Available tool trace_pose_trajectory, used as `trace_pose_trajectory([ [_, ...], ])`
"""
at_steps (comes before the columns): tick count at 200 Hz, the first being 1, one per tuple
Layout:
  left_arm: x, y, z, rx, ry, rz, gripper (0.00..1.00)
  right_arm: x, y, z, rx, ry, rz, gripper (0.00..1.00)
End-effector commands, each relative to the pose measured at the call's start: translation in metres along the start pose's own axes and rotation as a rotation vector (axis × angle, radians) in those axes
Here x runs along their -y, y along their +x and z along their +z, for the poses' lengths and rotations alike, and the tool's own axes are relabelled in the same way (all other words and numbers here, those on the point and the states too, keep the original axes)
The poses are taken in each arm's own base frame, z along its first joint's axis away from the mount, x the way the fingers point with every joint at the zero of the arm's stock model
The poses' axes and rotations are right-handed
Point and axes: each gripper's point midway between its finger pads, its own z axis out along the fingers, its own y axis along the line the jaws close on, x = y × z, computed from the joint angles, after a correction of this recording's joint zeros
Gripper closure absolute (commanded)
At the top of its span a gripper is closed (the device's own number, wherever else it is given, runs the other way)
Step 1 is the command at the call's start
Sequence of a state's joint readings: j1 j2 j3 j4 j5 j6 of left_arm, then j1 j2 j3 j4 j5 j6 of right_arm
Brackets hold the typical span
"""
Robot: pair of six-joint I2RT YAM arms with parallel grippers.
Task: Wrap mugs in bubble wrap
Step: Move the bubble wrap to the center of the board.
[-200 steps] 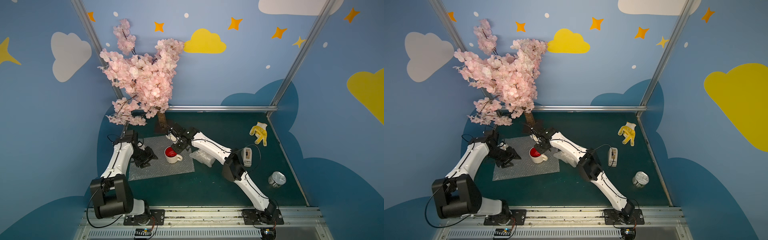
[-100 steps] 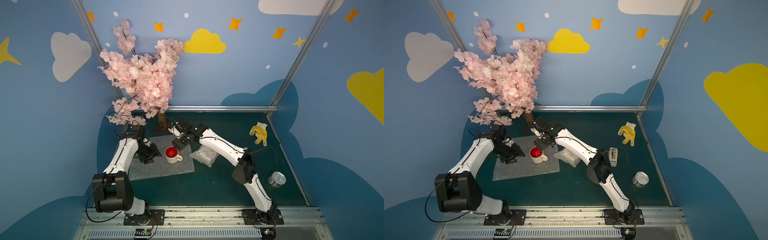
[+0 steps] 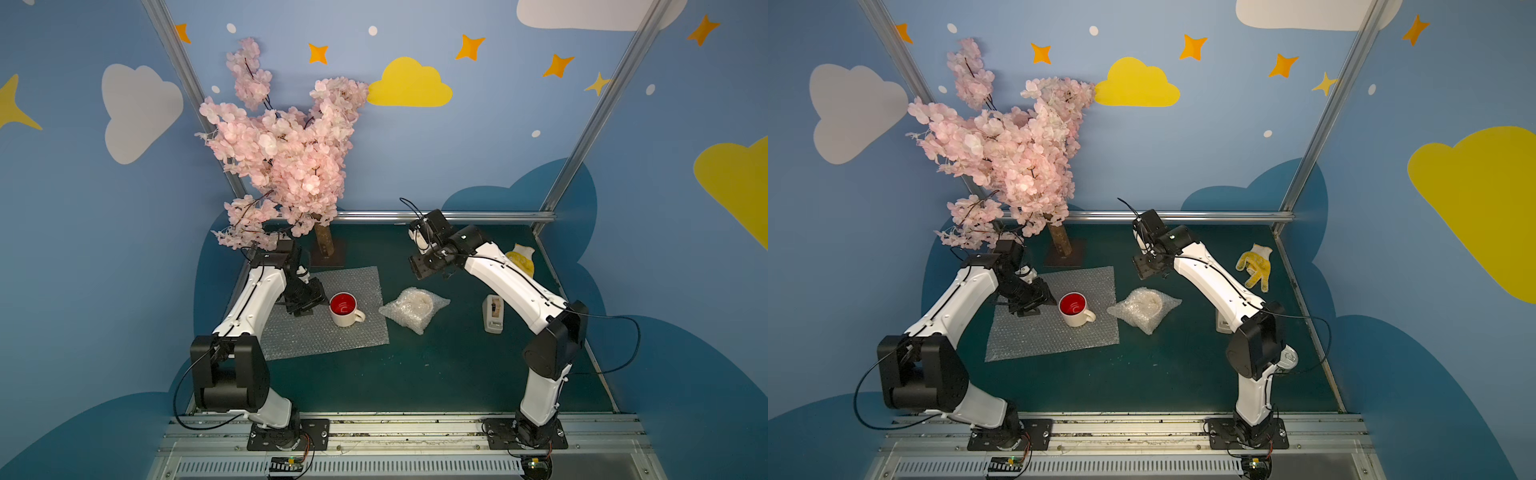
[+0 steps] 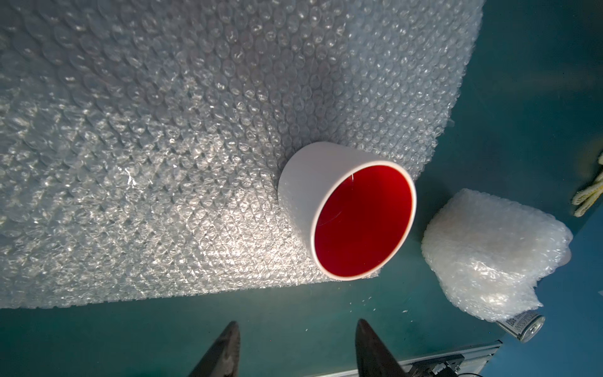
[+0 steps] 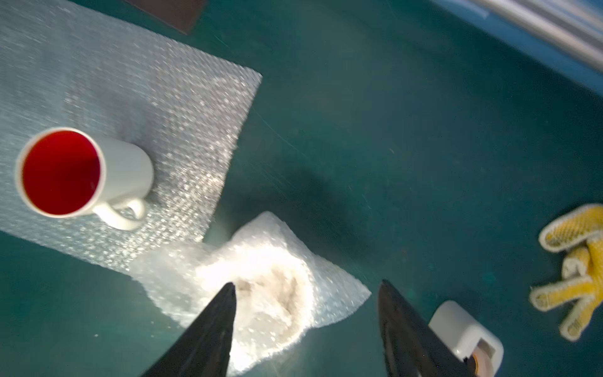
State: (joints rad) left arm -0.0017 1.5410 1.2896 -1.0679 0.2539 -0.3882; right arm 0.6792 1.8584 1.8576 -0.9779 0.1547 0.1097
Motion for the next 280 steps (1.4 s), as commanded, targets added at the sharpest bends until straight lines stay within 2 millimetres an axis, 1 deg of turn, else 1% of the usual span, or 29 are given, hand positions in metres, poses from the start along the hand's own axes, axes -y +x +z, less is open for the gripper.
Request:
trace_pose_trajectory([
  [1, 0.004, 0.003, -0.001, -0.017, -0.018, 0.029, 0.43, 0.013, 0.018, -0.004, -0.026, -0.017, 0.063, 0.37],
  [25, 0.007, 0.002, -0.002, -0.011, -0.015, 0.037, 0.44, 0.018, 0.035, 0.006, -0.065, -0.048, 0.098, 0.48],
  [54, 0.01, 0.002, -0.001, -0.012, -0.008, 0.041, 0.44, 0.019, 0.053, 0.028, -0.144, -0.058, 0.105, 0.62],
  [72, 0.01, 0.002, 0.001, -0.016, -0.01, 0.043, 0.44, 0.014, 0.061, 0.038, -0.218, -0.1, 0.087, 0.67],
  [86, 0.011, 0.003, 0.002, -0.018, -0.007, 0.044, 0.44, 0.009, 0.066, 0.045, -0.242, -0.126, 0.081, 0.7],
  [96, 0.012, 0.003, 0.002, -0.019, -0.006, 0.043, 0.44, 0.006, 0.067, 0.047, -0.227, -0.142, 0.081, 0.7],
  [113, 0.011, 0.002, 0.001, -0.017, -0.01, 0.045, 0.44, 0.002, 0.067, 0.045, -0.204, -0.175, 0.084, 0.62],
  [129, 0.012, 0.002, 0.001, -0.015, -0.009, 0.046, 0.44, -0.002, 0.069, 0.045, -0.204, -0.193, 0.087, 0.61],
  [147, 0.013, 0.002, 0.001, -0.019, -0.008, 0.047, 0.44, -0.004, 0.073, 0.051, -0.22, -0.2, 0.083, 0.6],
  [231, 0.013, 0.003, 0.0, -0.017, -0.012, 0.056, 0.44, 0.004, 0.08, 0.077, -0.25, -0.136, 0.075, 0.67],
  [280, 0.014, 0.004, 0.0, -0.017, -0.011, 0.059, 0.44, 0.004, 0.084, 0.084, -0.258, -0.126, 0.078, 0.71],
])
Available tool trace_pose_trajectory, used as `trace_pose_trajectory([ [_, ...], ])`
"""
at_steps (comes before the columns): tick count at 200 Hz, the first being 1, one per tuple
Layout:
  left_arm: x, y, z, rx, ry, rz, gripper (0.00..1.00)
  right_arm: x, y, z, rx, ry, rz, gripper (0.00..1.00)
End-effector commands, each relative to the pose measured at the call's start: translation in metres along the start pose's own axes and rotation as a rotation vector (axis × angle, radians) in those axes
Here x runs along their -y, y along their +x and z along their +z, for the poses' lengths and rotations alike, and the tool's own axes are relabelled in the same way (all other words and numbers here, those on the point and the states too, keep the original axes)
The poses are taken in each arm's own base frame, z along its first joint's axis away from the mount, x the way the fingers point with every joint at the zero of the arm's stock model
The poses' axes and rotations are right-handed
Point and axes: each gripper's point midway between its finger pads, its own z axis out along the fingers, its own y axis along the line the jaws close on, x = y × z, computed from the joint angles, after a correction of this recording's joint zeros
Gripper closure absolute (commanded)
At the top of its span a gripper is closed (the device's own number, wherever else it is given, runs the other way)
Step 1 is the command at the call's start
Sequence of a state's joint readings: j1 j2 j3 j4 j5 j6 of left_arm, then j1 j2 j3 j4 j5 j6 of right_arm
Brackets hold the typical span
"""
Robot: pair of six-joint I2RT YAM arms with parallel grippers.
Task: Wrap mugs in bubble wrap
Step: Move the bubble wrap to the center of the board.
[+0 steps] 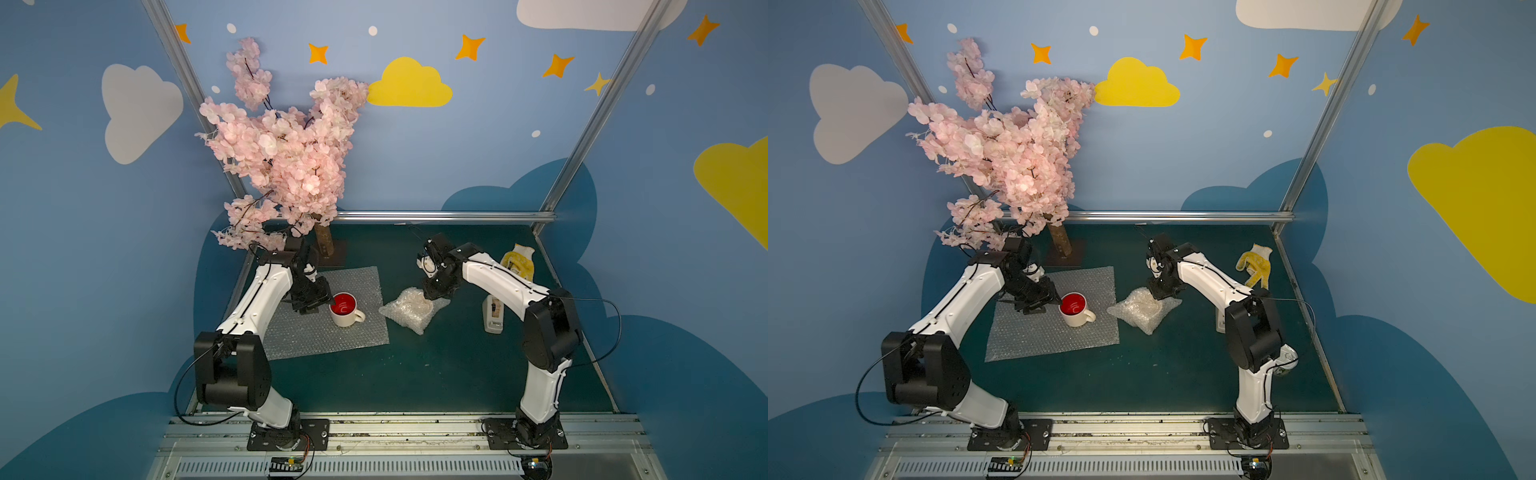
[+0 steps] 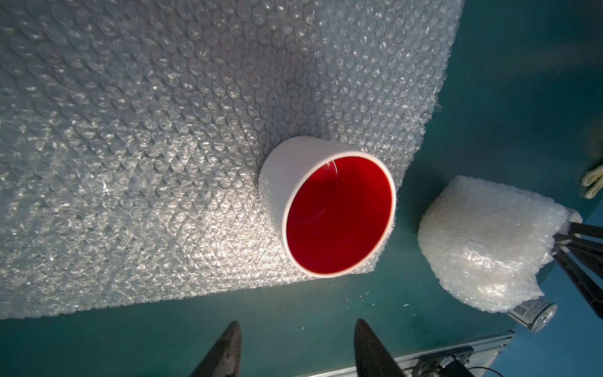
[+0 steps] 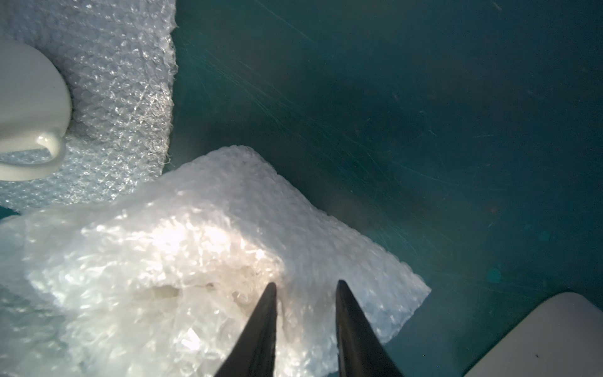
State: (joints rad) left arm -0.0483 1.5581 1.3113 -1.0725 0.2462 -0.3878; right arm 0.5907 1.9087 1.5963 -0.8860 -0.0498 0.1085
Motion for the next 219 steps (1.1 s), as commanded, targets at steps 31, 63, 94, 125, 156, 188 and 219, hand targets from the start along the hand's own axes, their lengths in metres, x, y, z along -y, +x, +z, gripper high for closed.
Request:
trace_pose_trajectory([
  [31, 0.002, 0.001, -0.004, -0.004, -0.005, 0.018, 0.45, 0.004, 0.006, 0.012, -0.025, 0.022, 0.005, 0.76],
  [63, 0.002, 0.001, -0.005, 0.0, -0.006, 0.02, 0.45, 0.003, 0.006, 0.013, -0.028, 0.031, 0.003, 0.77],
  [94, 0.002, 0.0, -0.005, 0.001, -0.005, 0.022, 0.45, 0.003, 0.007, 0.015, -0.032, 0.036, 0.001, 0.8],
  [125, 0.003, 0.001, -0.005, 0.002, -0.004, 0.025, 0.45, 0.004, 0.008, 0.014, -0.032, 0.048, 0.007, 0.9],
  [156, 0.003, 0.001, -0.005, -0.002, -0.006, 0.028, 0.45, 0.005, 0.008, 0.011, -0.029, 0.055, 0.005, 0.93],
  [188, 0.003, 0.001, -0.007, 0.006, -0.003, 0.029, 0.45, 0.012, 0.007, 0.006, -0.021, 0.098, 0.02, 0.98],
  [219, 0.003, 0.001, -0.008, 0.006, -0.004, 0.029, 0.45, 0.023, 0.008, 0.0, -0.016, 0.147, 0.041, 1.0],
])
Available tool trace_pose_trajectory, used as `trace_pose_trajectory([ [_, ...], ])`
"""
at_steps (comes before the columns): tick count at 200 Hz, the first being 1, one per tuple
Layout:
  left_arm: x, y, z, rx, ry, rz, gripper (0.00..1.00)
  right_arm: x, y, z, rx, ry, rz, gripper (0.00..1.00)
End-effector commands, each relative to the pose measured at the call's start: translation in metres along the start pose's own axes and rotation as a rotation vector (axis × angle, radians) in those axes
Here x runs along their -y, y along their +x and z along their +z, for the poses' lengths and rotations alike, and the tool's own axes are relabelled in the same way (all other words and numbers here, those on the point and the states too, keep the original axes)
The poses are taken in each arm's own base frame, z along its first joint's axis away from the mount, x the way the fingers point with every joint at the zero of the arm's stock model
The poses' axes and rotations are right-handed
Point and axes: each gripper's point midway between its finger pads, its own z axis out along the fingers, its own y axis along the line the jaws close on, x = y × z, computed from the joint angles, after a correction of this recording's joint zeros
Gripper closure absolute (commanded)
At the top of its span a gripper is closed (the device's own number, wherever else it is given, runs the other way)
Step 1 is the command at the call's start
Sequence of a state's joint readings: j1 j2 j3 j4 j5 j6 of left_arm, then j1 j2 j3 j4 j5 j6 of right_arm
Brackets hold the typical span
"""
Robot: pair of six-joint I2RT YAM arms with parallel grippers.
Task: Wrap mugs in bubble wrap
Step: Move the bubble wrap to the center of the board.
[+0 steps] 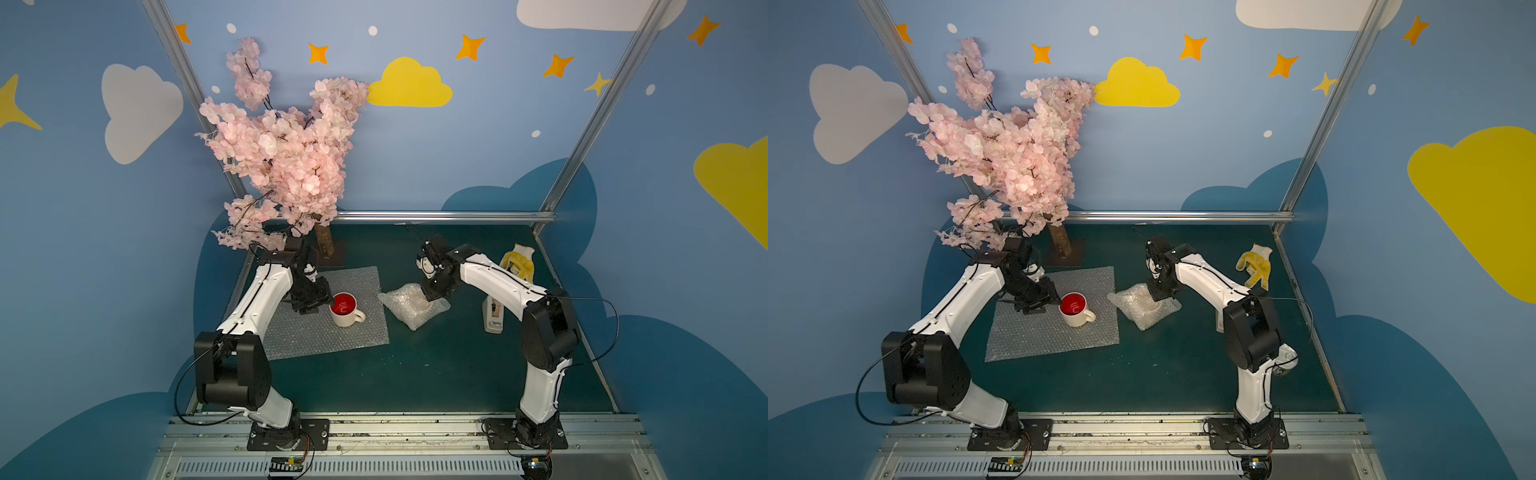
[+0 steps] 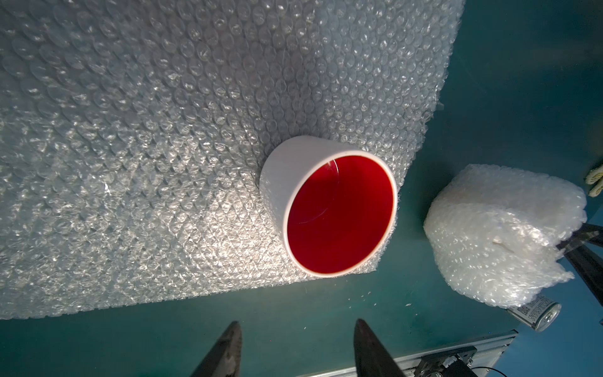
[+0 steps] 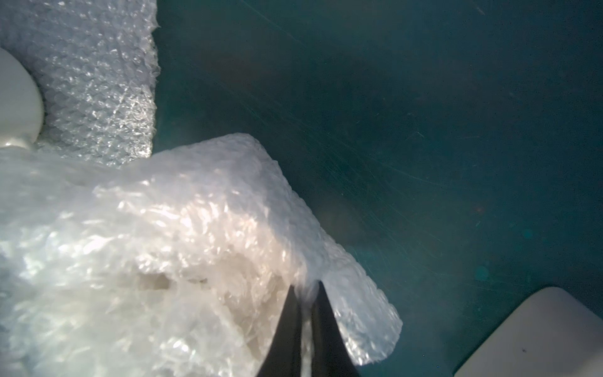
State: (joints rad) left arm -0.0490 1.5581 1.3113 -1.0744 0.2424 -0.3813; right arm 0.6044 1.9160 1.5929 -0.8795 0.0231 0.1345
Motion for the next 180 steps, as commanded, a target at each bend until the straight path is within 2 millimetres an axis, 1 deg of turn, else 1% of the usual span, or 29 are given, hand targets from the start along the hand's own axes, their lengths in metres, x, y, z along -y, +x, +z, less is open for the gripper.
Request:
trace_pose_trajectory([
  [1, 0.003, 0.001, -0.008, 0.006, 0.0, 0.022, 0.45, 0.017, 0.008, -0.003, -0.02, 0.079, 0.028, 1.0],
  [33, 0.004, 0.001, -0.008, 0.005, 0.001, 0.021, 0.45, 0.028, 0.008, -0.01, 0.0, 0.108, 0.051, 1.0],
  [49, 0.003, 0.001, -0.007, 0.004, 0.001, 0.02, 0.45, 0.028, 0.007, -0.014, 0.01, 0.105, 0.051, 1.0],
  [69, 0.003, 0.001, -0.006, 0.0, -0.001, 0.021, 0.45, 0.023, 0.006, -0.015, 0.012, 0.08, 0.046, 1.0],
  [82, 0.003, 0.001, -0.006, -0.001, -0.002, 0.021, 0.45, 0.023, 0.006, -0.015, 0.016, 0.08, 0.045, 1.0],
  [111, 0.003, 0.001, -0.008, 0.003, 0.0, 0.024, 0.45, 0.041, 0.01, -0.015, 0.0, 0.129, 0.077, 1.0],
  [124, 0.004, 0.0, -0.008, 0.005, 0.001, 0.024, 0.45, 0.044, 0.012, -0.017, 0.003, 0.126, 0.086, 1.0],
  [128, -0.001, -0.002, -0.008, 0.014, -0.026, 0.022, 0.45, 0.046, 0.012, -0.018, 0.006, 0.135, 0.088, 1.0],
  [180, 0.0, -0.003, -0.009, 0.015, -0.026, 0.023, 0.45, 0.071, 0.016, -0.026, 0.008, 0.186, 0.152, 1.0],
])
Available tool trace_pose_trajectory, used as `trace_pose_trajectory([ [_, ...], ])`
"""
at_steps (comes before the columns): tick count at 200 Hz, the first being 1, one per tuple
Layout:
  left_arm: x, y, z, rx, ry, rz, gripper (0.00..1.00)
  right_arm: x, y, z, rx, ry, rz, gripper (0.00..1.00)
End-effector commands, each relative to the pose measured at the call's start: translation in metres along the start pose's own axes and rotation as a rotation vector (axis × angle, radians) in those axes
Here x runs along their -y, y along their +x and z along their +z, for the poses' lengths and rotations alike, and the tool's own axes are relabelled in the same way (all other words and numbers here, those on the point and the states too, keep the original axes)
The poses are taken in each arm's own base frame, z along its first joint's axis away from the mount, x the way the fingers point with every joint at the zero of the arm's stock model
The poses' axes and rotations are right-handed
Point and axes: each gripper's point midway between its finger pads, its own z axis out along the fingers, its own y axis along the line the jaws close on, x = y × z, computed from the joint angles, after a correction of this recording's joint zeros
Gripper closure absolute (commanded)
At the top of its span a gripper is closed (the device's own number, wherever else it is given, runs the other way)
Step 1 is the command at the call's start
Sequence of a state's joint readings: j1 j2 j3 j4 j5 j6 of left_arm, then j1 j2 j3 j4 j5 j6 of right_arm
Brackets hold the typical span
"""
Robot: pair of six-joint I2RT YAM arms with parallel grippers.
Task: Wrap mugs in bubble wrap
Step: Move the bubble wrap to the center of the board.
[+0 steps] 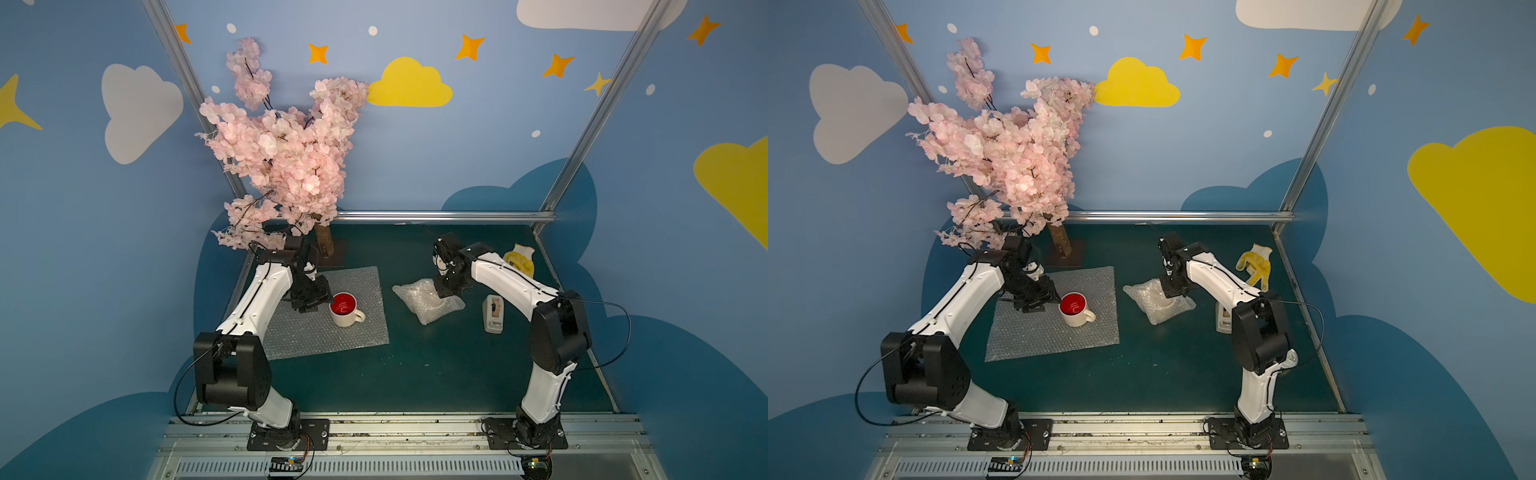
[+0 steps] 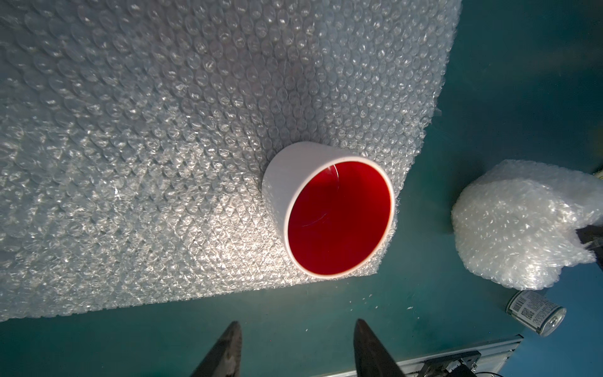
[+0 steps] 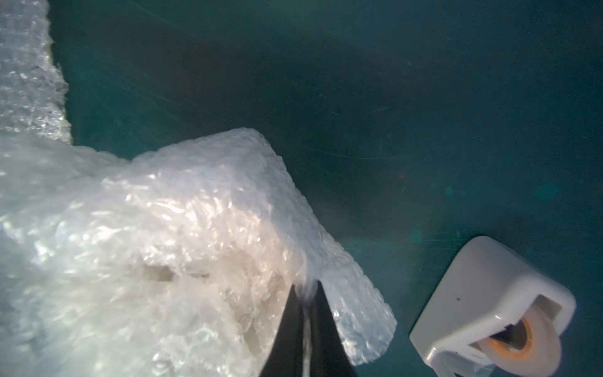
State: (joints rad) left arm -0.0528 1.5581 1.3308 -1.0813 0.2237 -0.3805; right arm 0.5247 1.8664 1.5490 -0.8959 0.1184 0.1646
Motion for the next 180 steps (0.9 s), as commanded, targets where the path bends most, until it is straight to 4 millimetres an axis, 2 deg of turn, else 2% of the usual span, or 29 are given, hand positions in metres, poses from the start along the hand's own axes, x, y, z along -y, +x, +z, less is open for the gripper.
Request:
trace_pose_trajectory([
  [1, -0.001, 0.001, -0.004, -0.001, -0.012, 0.015, 0.45, 0.023, 0.006, -0.013, 0.004, 0.068, 0.046, 1.0],
  [22, -0.001, 0.001, -0.003, -0.006, -0.012, 0.014, 0.45, 0.034, 0.008, -0.011, -0.003, 0.087, 0.075, 1.0],
  [43, -0.001, 0.001, -0.004, -0.002, -0.012, 0.018, 0.45, 0.054, 0.012, -0.008, -0.013, 0.115, 0.118, 1.0],
  [91, 0.0, 0.001, -0.003, -0.004, -0.008, 0.017, 0.45, 0.078, 0.014, -0.007, -0.004, 0.125, 0.187, 1.0],
  [146, 0.0, 0.001, -0.002, -0.005, -0.009, 0.017, 0.45, 0.075, 0.014, -0.007, 0.007, 0.094, 0.202, 1.0],
  [166, 0.011, 0.004, -0.009, 0.0, 0.005, 0.045, 0.46, 0.073, 0.011, -0.012, 0.032, 0.069, 0.211, 0.97],
  [180, 0.024, 0.004, -0.016, 0.018, 0.013, 0.08, 0.46, 0.071, 0.008, -0.016, 0.049, 0.058, 0.211, 0.91],
])
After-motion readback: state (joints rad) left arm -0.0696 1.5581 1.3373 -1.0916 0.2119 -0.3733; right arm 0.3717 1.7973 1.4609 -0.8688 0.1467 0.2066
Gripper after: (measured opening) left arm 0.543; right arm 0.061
